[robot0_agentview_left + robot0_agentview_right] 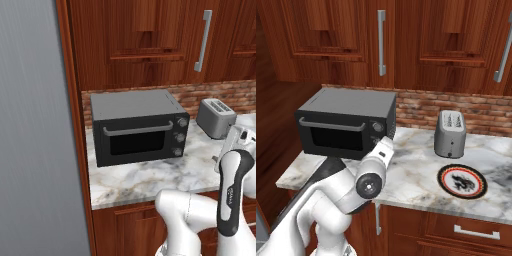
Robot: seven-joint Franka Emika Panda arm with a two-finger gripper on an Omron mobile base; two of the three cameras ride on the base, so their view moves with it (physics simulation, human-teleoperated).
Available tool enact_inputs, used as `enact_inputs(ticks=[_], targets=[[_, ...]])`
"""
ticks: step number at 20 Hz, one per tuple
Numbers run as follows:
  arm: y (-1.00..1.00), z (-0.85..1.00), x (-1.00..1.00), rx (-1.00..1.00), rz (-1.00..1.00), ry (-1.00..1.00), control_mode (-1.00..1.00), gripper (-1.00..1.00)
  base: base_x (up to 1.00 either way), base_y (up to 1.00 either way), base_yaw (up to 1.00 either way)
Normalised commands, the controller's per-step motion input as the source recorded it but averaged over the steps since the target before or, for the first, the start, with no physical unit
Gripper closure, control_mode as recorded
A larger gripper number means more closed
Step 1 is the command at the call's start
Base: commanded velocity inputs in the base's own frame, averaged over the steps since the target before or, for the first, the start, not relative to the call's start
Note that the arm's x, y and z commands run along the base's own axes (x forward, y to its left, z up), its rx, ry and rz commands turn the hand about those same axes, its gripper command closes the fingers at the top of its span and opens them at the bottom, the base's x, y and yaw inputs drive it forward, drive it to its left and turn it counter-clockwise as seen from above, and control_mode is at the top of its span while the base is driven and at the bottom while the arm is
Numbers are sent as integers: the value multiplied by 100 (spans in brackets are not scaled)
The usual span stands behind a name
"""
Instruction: Pick up the bagel from the plate, place it on the toaster oven rack, close the door, and set the timer.
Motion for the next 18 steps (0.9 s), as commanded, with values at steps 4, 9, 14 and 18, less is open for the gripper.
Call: enact_inputs(ticks=[4, 9, 14, 18], targets=[[18, 0, 0, -32, 8, -23, -100, -100, 0, 0, 0], [40, -16, 0, -45, 24, -34, -100, -100, 0, 0, 0], [42, -42, 0, -68, 40, -30, -100, -100, 0, 0, 0], [81, -64, 0, -84, 26, -22, -100, -100, 0, 0, 0]])
